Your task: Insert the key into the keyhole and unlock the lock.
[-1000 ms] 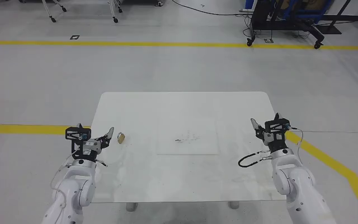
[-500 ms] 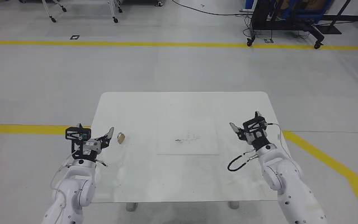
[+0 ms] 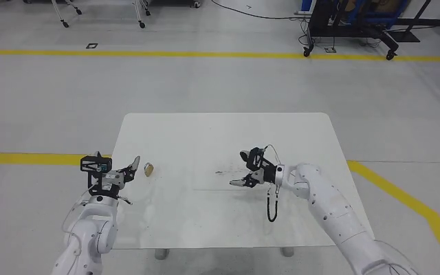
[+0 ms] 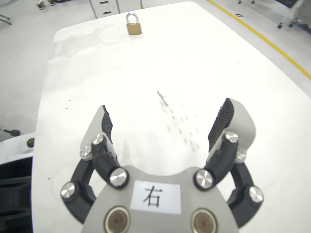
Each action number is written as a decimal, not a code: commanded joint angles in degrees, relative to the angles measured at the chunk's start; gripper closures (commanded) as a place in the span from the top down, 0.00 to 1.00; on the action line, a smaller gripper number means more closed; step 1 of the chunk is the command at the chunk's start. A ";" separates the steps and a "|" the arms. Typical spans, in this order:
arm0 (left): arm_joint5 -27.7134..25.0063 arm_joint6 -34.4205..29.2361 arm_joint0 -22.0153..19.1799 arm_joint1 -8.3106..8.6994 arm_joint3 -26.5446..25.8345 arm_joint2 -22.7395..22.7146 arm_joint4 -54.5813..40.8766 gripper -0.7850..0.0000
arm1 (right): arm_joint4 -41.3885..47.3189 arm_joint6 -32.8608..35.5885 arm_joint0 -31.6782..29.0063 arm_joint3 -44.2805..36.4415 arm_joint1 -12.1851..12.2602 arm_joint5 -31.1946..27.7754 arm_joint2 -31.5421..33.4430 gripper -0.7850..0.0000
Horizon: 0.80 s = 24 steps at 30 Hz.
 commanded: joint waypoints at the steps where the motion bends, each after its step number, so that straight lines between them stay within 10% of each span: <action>1: 0.00 0.00 0.00 0.00 0.00 0.00 0.00 1.00 | -1.65 -1.52 3.28 3.65 -0.81 -0.42 -2.65 0.82; 17: 0.00 0.00 0.00 0.00 0.00 0.00 0.00 1.00 | -21.26 -14.32 17.05 19.60 -7.94 6.84 -21.95 0.38; 20: 0.00 0.00 0.00 0.00 0.00 0.00 0.00 1.00 | -21.62 -15.27 18.09 21.67 -8.83 7.76 -23.11 0.00; 24: 0.00 0.00 0.00 0.00 0.00 0.00 0.00 1.00 | -22.80 -16.23 19.27 23.30 -9.63 8.81 -24.31 0.00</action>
